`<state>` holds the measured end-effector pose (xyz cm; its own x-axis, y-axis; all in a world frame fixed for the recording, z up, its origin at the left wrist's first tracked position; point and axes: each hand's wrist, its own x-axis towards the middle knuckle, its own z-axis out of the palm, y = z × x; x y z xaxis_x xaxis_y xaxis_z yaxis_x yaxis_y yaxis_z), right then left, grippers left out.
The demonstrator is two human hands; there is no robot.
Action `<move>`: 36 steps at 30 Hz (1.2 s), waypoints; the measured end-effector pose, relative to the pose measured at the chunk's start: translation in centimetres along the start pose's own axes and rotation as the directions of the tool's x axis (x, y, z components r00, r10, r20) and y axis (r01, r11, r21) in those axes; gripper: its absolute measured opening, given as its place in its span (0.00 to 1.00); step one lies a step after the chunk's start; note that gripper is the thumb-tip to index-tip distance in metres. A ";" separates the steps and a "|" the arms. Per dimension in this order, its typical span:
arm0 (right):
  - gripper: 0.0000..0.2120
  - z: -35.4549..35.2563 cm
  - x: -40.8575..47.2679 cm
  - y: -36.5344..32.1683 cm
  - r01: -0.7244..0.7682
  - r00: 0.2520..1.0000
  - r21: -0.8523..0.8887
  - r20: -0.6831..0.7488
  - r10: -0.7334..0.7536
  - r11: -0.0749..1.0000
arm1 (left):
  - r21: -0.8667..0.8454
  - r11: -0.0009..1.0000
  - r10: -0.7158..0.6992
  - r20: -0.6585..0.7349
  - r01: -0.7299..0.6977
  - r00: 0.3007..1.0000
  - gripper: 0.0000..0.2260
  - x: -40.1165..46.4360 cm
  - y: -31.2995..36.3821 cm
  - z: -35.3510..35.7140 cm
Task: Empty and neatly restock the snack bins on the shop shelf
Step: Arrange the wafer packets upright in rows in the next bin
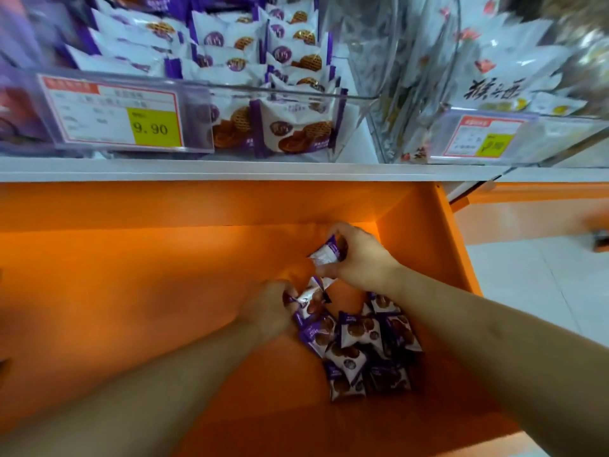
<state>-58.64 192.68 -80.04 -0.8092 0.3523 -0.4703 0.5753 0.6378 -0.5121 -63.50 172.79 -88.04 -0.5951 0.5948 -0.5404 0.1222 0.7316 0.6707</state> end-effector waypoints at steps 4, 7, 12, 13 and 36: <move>0.26 -1.9 -2.8 -3.0 0.007 0.997 0.067 0.081 -0.012 0.998 | -0.183 0.981 -0.063 0.006 0.063 0.998 0.07 -2.3 -0.1 -4.7; 0.32 -3.3 -5.5 -6.8 0.006 0.989 0.190 0.146 -0.034 0.982 | -0.393 0.917 -0.059 0.045 0.072 0.997 0.05 -6.3 1.3 -10.0; 0.25 -6.1 -11.1 -13.6 0.035 0.974 0.541 0.170 -0.150 0.840 | -0.537 0.843 0.010 -0.015 -0.016 1.000 0.16 -15.1 4.5 -19.2; 0.23 -6.5 -12.1 -14.6 0.033 0.967 0.628 0.177 -0.184 0.778 | -0.540 0.841 0.019 -0.040 -0.038 0.999 0.17 -16.8 5.1 -20.7; 0.10 -6.5 -19.8 -31.7 0.394 0.919 0.821 -0.355 -0.171 0.412 | -0.585 0.725 0.153 -0.378 -0.363 0.913 0.11 -28.8 8.0 -34.4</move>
<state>-61.61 169.92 -49.82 -0.8846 0.4577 -0.0893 0.0165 -0.1606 -0.9869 -72.71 150.05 -49.63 -0.8249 0.5290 -0.1992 -0.1603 0.1191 0.9799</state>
